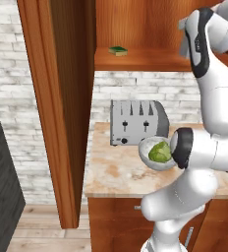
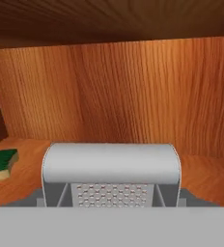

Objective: Pick the cheese from the fridge and the cheese grater from the cabinet and place them next to the salad bowl.

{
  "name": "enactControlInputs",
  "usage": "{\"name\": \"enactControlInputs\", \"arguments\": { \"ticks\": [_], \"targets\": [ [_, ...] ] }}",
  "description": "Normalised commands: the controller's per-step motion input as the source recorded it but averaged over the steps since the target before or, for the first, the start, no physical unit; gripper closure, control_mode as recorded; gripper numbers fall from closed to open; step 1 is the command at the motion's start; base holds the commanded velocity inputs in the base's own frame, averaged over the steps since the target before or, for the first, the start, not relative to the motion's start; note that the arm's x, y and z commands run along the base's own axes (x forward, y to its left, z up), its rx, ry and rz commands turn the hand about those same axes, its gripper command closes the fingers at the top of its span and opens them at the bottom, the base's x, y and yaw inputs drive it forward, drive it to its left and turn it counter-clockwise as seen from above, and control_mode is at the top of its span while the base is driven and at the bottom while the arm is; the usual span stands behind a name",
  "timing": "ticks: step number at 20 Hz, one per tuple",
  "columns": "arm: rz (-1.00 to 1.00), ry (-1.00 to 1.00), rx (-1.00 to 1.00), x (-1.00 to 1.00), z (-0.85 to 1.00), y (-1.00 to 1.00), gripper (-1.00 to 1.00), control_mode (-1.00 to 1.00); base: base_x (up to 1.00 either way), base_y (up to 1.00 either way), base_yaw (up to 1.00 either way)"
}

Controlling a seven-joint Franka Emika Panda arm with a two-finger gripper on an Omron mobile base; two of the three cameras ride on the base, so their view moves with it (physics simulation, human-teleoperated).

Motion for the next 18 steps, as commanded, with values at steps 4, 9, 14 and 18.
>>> {"name": "enactControlInputs", "arguments": {
  "ticks": [4,9,14,18],
  "targets": [
    [0.17,0.09,-0.14,-0.88,0.01,0.14,1.0,-1.0,0.0,0.0,0.0],
    [0.19,0.02,-0.1,-1.0,0.05,0.05,1.0,-1.0,0.0,0.0,0.0],
    [0.26,0.0,0.0,-1.0,-0.01,0.21,1.0,-1.0,0.0,0.0,0.0],
    [0.34,0.0,0.01,-1.0,-0.2,0.36,1.0,-1.0,0.0,0.0,0.0]
  ]
}}
